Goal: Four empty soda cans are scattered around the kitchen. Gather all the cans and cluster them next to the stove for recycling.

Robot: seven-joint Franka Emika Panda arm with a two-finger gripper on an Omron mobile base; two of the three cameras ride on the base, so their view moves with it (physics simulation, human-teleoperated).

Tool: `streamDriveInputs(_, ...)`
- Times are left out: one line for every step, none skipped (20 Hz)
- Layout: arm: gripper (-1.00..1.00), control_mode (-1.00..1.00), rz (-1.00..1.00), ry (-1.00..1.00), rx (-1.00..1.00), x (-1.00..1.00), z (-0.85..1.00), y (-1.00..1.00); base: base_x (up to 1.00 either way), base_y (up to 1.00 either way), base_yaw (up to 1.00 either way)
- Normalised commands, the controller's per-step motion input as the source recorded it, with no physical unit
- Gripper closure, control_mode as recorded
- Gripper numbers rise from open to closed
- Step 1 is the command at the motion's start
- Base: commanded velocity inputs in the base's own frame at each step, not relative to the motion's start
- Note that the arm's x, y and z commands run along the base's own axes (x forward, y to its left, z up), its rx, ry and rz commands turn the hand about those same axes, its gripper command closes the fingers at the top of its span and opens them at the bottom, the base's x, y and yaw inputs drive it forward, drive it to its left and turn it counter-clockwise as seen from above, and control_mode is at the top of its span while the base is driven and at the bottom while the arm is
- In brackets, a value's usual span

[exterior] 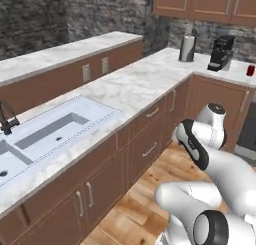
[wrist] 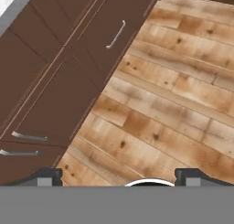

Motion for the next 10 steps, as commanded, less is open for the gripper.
streamDriveInputs(-1.00,1.00,0.00,0.00,0.00,0.00,0.00,0.00,-0.56,1.00,0.53)
streamDriveInputs(-1.00,1.00,0.00,0.00,0.00,0.00,0.00,0.00,-0.56,1.00,0.53)
streamDriveInputs(-1.00,1.00,0.00,0.00,0.00,0.00,0.00,0.00,-0.63,1.00,0.53)
streamDriveInputs(-1.00,1.00,0.00,0.00,0.00,0.00,0.00,0.00,-0.63,1.00,0.53)
streamDriveInputs(-1.00,1.00,0.00,0.00,0.00,0.00,0.00,0.00,-0.64,1.00,0.53)
streamDriveInputs(-1.00,1.00,0.00,0.00,0.00,0.00,0.00,0.00,-0.64,1.00,0.52)
streamDriveInputs(-1.00,1.00,0.00,0.00,0.00,0.00,0.00,0.00,-0.61,1.00,0.52)
streamDriveInputs(-1.00,1.00,0.00,0.00,0.00,0.00,0.00,0.00,-0.59,1.00,0.51)
streamDriveInputs(-1.00,1.00,0.00,0.00,0.00,0.00,0.00,0.00,-0.54,1.00,0.50)
streamDriveInputs(-1.00,1.00,0.00,0.00,0.00,0.00,0.00,0.00,-0.51,1.00,0.48)
